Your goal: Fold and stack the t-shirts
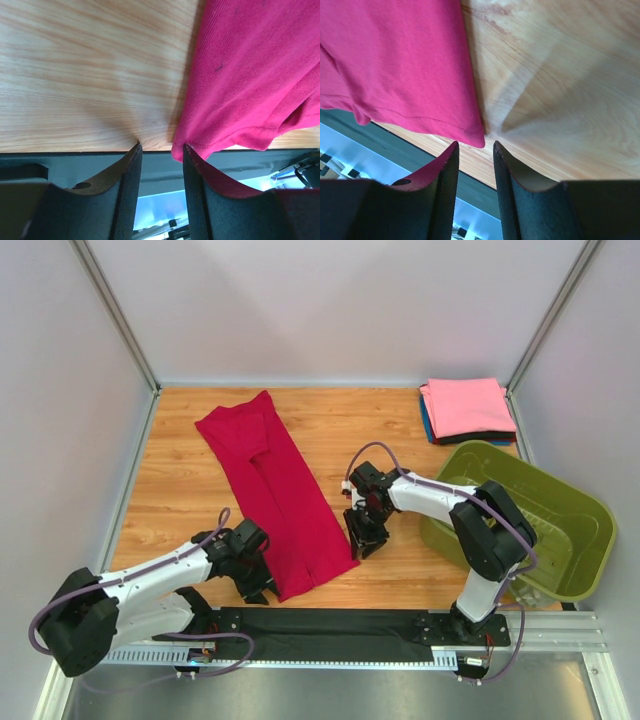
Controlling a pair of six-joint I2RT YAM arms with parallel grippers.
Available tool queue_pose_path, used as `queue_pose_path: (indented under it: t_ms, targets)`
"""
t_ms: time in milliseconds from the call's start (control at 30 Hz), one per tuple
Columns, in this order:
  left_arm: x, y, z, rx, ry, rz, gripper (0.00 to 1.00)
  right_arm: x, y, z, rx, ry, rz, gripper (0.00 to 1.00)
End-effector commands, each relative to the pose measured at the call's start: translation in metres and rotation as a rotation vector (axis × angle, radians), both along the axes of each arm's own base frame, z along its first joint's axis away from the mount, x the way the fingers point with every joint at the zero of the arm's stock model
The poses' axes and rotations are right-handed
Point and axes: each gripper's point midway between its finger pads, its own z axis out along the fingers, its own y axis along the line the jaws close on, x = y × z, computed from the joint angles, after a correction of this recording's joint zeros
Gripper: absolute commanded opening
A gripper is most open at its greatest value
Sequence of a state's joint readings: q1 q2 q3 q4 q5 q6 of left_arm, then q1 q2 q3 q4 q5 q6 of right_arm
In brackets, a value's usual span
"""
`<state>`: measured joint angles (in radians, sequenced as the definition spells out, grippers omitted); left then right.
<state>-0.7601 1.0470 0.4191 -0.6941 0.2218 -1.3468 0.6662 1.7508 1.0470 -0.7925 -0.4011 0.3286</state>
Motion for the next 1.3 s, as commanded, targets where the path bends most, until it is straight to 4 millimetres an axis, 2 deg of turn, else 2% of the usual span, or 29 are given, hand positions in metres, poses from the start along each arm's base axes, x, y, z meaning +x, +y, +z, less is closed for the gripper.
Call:
queue_pose_path:
  t_ms: [0,133,400,733,900,1067,1100,1167,1200,1233,1267]
  targets:
    - [0.001,-0.003,0.0,-0.008,-0.004,0.025,0.45,0.001,0.003,-0.002,0.037,-0.021,0.025,0.35]
    - [-0.001,-0.002,0.0,0.01,-0.005,0.03,0.45,-0.004,-0.001,-0.011,0.024,-0.003,0.019,0.34]
    - [0.017,-0.005,0.03,-0.028,-0.109,0.11,0.51,-0.004,-0.002,-0.014,0.019,-0.009,0.014,0.27]
    - [0.006,-0.008,0.006,-0.007,-0.051,0.084,0.48,-0.004,-0.001,-0.016,0.015,0.0,0.014,0.27]
    - [0.008,-0.01,0.005,0.024,-0.056,0.063,0.43,-0.007,0.0,-0.018,0.02,0.025,0.002,0.27]
    - [0.013,-0.017,0.01,0.017,-0.077,0.053,0.28,-0.009,-0.003,-0.022,0.006,0.033,-0.013,0.2]
    - [0.014,-0.019,0.01,0.015,-0.082,0.053,0.26,-0.009,-0.002,-0.022,0.006,0.029,-0.019,0.14]
    - [0.012,-0.019,0.008,0.02,-0.07,0.05,0.17,-0.009,-0.003,-0.023,-0.004,0.033,-0.026,0.04]
    - [0.012,-0.02,0.009,0.019,-0.067,0.043,0.07,-0.008,-0.004,-0.023,-0.005,0.031,-0.031,0.0]
    - [0.011,-0.019,0.006,0.032,-0.054,0.04,0.01,-0.008,-0.004,-0.022,-0.007,0.03,-0.031,0.0]
    - [0.01,-0.019,0.005,0.037,-0.046,0.038,0.0,-0.009,-0.004,-0.022,-0.008,0.028,-0.032,0.0]
